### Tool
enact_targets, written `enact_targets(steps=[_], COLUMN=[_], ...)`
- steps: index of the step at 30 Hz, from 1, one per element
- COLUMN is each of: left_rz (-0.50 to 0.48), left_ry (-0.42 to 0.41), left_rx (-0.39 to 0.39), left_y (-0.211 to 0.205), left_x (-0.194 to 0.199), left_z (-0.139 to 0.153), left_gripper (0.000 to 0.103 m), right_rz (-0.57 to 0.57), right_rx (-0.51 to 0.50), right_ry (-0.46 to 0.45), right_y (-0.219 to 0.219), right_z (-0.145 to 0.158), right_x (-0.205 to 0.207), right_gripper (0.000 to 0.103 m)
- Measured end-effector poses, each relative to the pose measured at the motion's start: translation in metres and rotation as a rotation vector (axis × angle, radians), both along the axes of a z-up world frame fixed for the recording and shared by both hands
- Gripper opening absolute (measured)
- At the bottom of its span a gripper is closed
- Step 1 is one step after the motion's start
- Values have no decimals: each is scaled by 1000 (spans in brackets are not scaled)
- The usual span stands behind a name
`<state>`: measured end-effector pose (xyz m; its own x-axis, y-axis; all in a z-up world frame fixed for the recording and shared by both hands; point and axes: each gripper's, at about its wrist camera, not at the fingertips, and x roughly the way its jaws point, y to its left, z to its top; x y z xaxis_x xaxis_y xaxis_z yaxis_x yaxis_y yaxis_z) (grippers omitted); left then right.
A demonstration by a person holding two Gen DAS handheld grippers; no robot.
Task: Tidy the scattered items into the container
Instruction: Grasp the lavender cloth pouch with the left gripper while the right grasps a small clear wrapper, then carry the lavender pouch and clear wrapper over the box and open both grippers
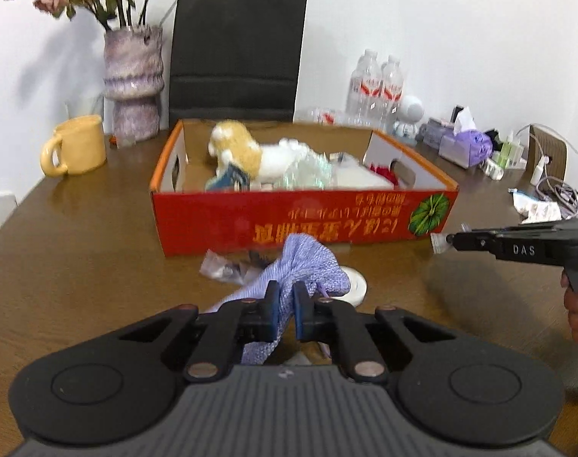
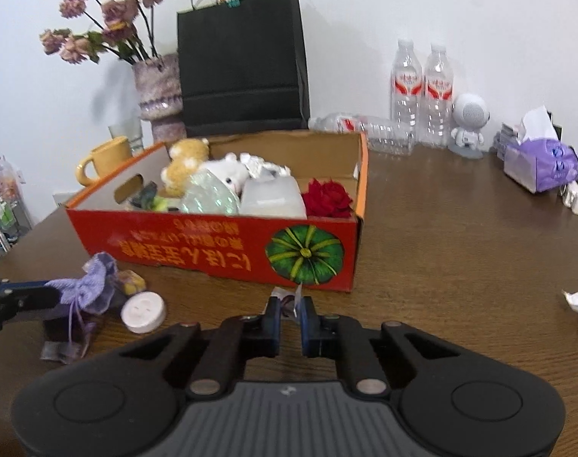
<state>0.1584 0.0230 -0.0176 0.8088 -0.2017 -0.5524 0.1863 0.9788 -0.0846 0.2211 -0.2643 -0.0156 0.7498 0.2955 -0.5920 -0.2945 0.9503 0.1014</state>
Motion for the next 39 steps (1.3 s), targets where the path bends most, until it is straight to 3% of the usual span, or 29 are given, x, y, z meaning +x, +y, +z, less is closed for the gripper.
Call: enact_targets(steps=[13, 23, 28, 37, 39], left_rz=[3, -14, -18, -29, -29], left_ry=[-187, -281, -248, -101, -95], left_rx=[-19, -44, -73, -96, -85], left_y=[3, -5, -11, -15, -16], left_x=[-6, 39, 87, 177, 186], left_z=[66, 103, 88, 17, 8], left_gripper=[6, 6, 6, 7, 11], right_rz=[50, 38, 22, 3, 25], right_rx=[32, 62, 75, 59, 30], right_ry=[-119, -177, -155, -88, -76], right_y=[13, 22, 29, 47, 52], right_z=[50, 77, 67, 18, 10], right_x=[-15, 26, 68, 139, 147], right_gripper=[9, 9, 9, 9, 10])
